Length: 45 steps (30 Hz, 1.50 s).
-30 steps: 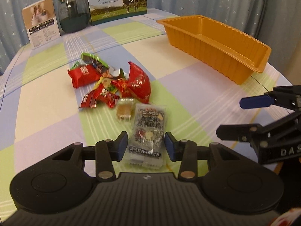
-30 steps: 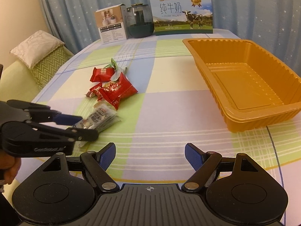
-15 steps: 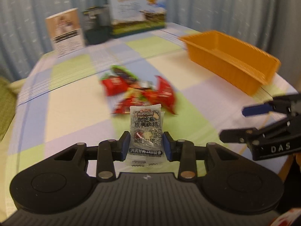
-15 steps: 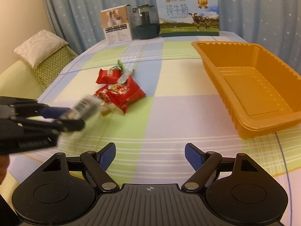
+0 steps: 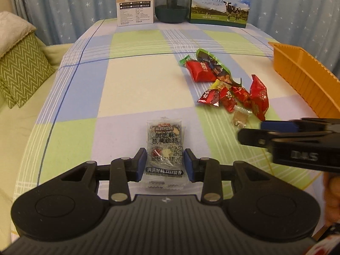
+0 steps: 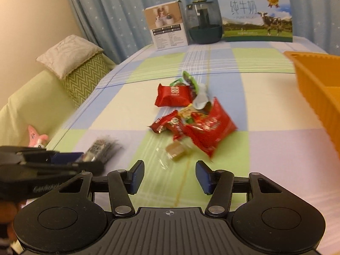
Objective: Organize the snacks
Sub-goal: 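Lift the nut packet with the left gripper while the right gripper grasps the small square candy, then carry both snacks over the orange tray and open both grippers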
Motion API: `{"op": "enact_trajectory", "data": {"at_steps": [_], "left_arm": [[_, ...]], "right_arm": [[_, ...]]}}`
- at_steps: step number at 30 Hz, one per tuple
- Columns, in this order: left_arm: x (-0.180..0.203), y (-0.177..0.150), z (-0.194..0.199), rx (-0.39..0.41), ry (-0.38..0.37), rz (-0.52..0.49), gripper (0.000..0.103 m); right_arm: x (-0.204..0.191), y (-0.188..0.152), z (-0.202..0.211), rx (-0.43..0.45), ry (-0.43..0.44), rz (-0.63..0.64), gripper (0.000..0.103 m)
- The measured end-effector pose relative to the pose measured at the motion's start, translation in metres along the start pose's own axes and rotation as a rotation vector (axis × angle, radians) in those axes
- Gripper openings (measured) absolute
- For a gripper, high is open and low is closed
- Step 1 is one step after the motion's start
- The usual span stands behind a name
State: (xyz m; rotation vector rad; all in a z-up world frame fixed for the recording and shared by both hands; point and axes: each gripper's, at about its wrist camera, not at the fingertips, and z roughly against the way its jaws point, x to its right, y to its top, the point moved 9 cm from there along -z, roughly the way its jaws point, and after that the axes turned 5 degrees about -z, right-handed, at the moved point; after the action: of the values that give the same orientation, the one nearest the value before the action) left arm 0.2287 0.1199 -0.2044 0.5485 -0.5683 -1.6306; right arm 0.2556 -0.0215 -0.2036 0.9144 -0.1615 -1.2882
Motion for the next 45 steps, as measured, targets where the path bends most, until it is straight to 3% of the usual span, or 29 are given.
{"op": "enact_trajectory", "data": {"at_steps": [9, 14, 21, 25, 33, 39, 45], "left_arm": [[-0.003, 0.001, 0.000, 0.013, 0.016, 0.016, 0.049], [0.002, 0.001, -0.003, 0.014, 0.013, 0.005, 0.049], [0.007, 0.006, -0.008, 0.019, 0.029, -0.018, 0.047], [0.008, 0.004, -0.008, 0.005, 0.048, -0.031, 0.035], [0.018, 0.003, 0.004, 0.011, 0.021, -0.014, 0.034], [0.053, 0.033, 0.021, 0.081, -0.021, -0.036, 0.034], [0.119, 0.073, 0.039, 0.151, -0.109, -0.056, 0.034]], "right_arm": [[-0.008, 0.014, -0.023, 0.043, -0.080, 0.042, 0.051], [-0.008, 0.011, -0.025, 0.041, -0.151, 0.143, 0.023], [-0.004, 0.000, -0.012, 0.043, -0.154, 0.163, 0.021], [-0.006, 0.000, -0.001, 0.054, -0.146, 0.168, 0.021], [-0.010, 0.009, 0.027, 0.122, -0.139, 0.179, 0.021], [0.012, 0.028, 0.066, 0.194, -0.165, 0.127, 0.021], [0.061, 0.051, 0.124, 0.264, -0.235, 0.058, 0.021]]}}
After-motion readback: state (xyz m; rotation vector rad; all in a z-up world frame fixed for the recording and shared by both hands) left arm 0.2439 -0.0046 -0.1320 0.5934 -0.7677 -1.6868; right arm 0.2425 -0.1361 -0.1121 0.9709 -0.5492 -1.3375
